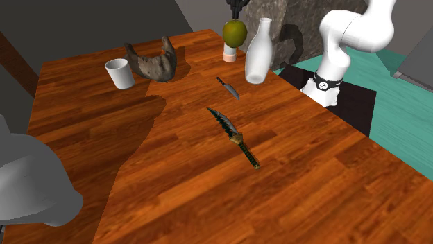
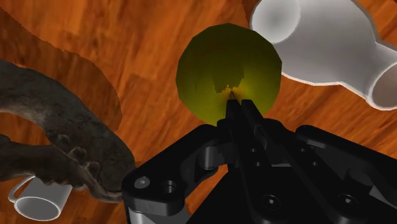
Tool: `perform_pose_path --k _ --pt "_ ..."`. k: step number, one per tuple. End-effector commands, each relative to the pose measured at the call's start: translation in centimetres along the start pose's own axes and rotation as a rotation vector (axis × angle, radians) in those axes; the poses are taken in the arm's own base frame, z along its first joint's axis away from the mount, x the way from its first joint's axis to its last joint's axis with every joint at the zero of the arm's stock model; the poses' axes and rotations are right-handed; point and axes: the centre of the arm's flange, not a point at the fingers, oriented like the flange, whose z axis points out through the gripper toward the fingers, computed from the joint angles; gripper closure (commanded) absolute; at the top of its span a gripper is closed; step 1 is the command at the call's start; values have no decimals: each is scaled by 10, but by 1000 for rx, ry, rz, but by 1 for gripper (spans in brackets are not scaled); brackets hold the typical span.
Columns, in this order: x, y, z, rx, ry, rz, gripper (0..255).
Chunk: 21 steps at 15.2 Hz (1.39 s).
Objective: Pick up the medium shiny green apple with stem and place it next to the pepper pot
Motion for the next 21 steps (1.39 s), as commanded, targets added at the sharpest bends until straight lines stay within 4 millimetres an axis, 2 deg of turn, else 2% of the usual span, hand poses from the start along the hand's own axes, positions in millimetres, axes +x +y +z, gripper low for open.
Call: perform_pose_path --k 1,21 --pt "-1 0 11 -1 1 0 255" --pt "-14 2 116 -1 1 0 255"
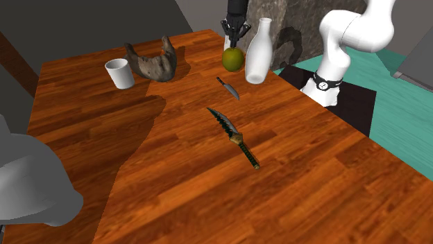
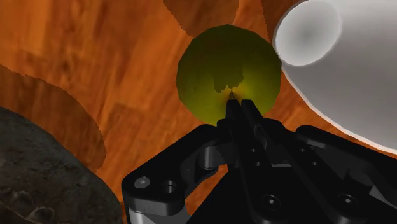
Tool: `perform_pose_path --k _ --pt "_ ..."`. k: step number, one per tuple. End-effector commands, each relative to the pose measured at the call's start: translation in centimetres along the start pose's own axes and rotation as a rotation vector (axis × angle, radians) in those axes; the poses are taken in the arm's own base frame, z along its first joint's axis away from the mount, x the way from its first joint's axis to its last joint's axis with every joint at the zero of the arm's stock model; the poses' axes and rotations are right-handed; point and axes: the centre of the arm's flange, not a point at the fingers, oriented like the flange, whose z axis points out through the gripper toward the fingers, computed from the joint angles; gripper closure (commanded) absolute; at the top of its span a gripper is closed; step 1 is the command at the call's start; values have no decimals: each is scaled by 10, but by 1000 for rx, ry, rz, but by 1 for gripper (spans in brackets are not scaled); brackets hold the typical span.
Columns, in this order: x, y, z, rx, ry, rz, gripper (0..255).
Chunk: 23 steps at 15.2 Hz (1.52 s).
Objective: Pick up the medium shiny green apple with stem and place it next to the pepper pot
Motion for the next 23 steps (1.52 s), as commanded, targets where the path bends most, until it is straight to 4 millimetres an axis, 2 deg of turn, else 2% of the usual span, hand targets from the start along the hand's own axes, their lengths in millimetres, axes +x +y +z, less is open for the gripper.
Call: perform_pose_path --k 1,3,11,12,17,21,23 --pt "-2 -1 12 -1 0 0 255" --pt "-3 -1 24 -1 0 0 255" --pt "-3 -1 24 -1 0 0 255" --pt "-3 -1 24 -1 0 0 0" --pt "-3 -1 24 -1 0 0 0" --pt "-3 -1 -26 -1 0 0 0" --pt "-3 -1 -26 -1 0 0 0"
